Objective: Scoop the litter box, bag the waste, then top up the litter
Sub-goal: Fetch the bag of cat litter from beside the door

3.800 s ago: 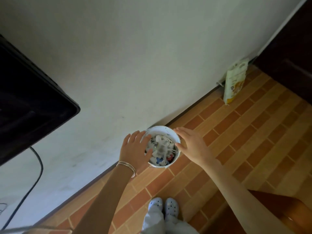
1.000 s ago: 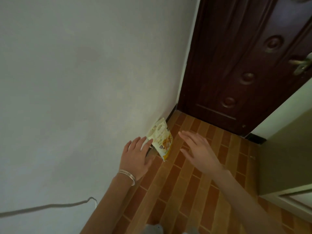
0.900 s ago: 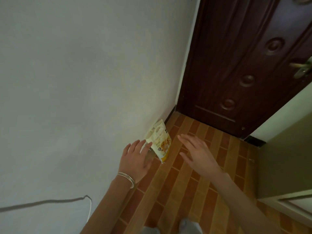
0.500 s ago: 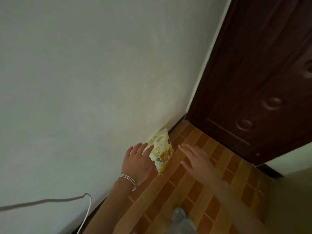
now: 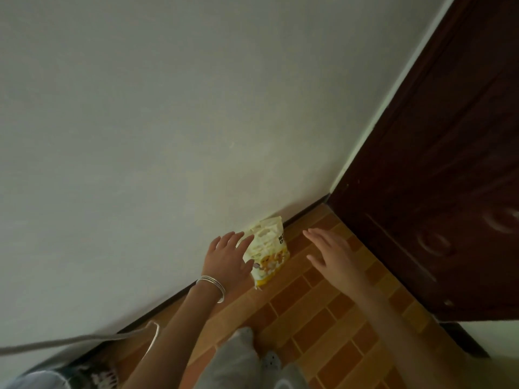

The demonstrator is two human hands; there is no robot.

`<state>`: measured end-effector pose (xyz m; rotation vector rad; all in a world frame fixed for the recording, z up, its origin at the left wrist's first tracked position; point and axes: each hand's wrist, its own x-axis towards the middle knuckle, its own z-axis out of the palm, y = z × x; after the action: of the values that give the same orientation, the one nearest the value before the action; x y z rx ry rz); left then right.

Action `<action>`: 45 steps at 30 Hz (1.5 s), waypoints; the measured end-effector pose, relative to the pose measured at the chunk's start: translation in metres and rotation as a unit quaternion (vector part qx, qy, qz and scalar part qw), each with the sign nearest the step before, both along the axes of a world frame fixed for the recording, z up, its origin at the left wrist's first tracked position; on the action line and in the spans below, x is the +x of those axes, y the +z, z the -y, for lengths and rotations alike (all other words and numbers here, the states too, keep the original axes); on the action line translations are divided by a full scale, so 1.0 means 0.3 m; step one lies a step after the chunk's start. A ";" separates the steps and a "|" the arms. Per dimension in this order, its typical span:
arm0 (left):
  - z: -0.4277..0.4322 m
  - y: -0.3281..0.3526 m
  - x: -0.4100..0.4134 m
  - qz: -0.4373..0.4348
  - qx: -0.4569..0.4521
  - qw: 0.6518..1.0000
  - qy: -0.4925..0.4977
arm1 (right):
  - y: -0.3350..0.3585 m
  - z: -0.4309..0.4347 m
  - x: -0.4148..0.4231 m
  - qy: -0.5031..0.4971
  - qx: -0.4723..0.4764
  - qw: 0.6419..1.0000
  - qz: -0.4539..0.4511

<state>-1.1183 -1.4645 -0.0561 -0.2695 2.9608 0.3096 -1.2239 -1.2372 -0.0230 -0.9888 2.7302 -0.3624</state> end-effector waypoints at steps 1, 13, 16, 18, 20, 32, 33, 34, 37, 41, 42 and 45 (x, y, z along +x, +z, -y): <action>0.006 -0.008 -0.018 0.006 -0.001 1.000 0.006 | -0.010 0.000 -0.029 0.004 0.001 1.000 0.003; 0.050 -0.089 -0.268 -0.020 0.022 0.999 0.015 | -0.073 0.089 -0.312 0.028 -0.002 0.999 0.030; 0.074 -0.098 -0.321 -0.015 0.028 0.999 0.022 | -0.094 0.113 -0.376 0.044 -0.007 0.998 0.035; 0.077 -0.110 -0.326 -0.006 0.031 0.999 0.032 | -0.109 0.120 -0.414 0.069 -0.007 0.997 0.036; 0.075 -0.123 -0.344 -0.004 0.026 0.998 0.050 | -0.127 0.133 -0.468 0.095 -0.004 0.995 0.034; -0.110 -0.249 -0.483 -0.008 0.021 0.966 0.259 | -0.267 0.158 -0.817 0.276 0.008 0.960 0.055; -0.131 -0.262 -0.496 -0.010 0.028 0.961 0.274 | -0.280 0.153 -0.841 0.284 0.007 0.957 0.062; -0.148 -0.273 -0.509 -0.011 0.033 0.957 0.287 | -0.295 0.147 -0.865 0.290 0.009 0.955 0.070; -0.174 -0.310 -0.532 -0.016 0.050 0.943 0.328 | -0.357 0.140 -0.929 0.306 0.023 0.948 0.080; -0.175 -0.415 -0.562 -0.011 0.049 0.945 0.322 | -0.470 0.169 -0.984 0.302 0.060 0.945 0.109; -0.164 -0.454 -0.574 0.003 0.053 0.948 0.315 | -0.508 0.187 -0.993 0.302 0.065 0.945 0.111; -0.118 -0.612 -0.601 0.036 0.066 0.946 0.315 | -0.664 0.240 -1.011 0.308 0.068 0.942 0.116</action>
<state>-1.2987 -1.4292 -0.2399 -1.1791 2.6799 0.5479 -1.5273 -1.3090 -0.2223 -1.5646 2.0646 -0.1593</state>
